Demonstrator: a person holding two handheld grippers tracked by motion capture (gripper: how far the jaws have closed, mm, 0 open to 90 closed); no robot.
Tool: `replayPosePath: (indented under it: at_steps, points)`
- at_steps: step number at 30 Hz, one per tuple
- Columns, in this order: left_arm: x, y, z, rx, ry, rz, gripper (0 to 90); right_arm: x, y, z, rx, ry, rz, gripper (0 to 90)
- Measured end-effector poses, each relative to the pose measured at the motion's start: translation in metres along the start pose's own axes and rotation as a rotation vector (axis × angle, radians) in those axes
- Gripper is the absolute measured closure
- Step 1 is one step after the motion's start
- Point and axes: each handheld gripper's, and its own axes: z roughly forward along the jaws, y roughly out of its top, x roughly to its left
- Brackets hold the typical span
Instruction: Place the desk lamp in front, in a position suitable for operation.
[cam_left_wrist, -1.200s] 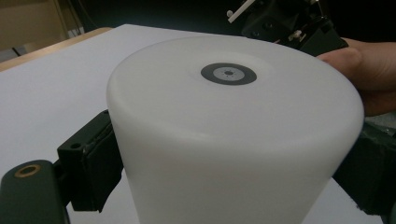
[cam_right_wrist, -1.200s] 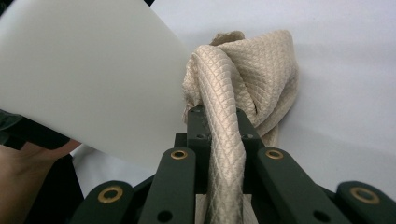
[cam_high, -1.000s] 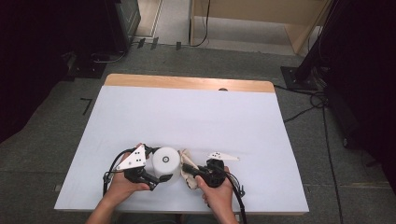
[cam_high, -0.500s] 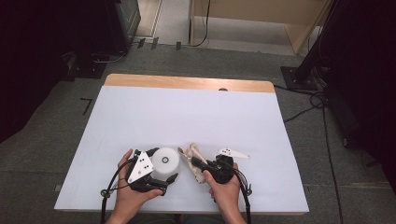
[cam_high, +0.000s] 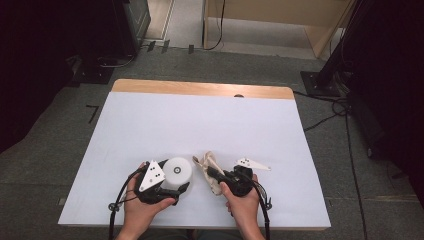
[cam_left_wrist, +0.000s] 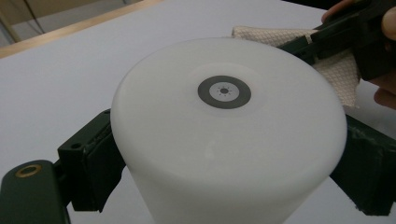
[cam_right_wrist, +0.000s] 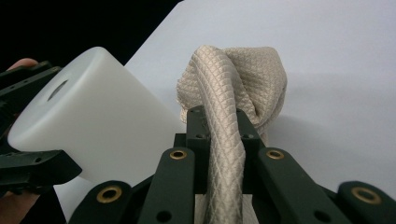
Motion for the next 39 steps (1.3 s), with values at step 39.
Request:
replayPosePath:
  at_steps: [39]
  points:
    - [0.01,-0.006,0.032,-0.163,-0.29,0.1,8.8,-0.022,-0.017,0.004,0.051,0.047,0.085,82.1]
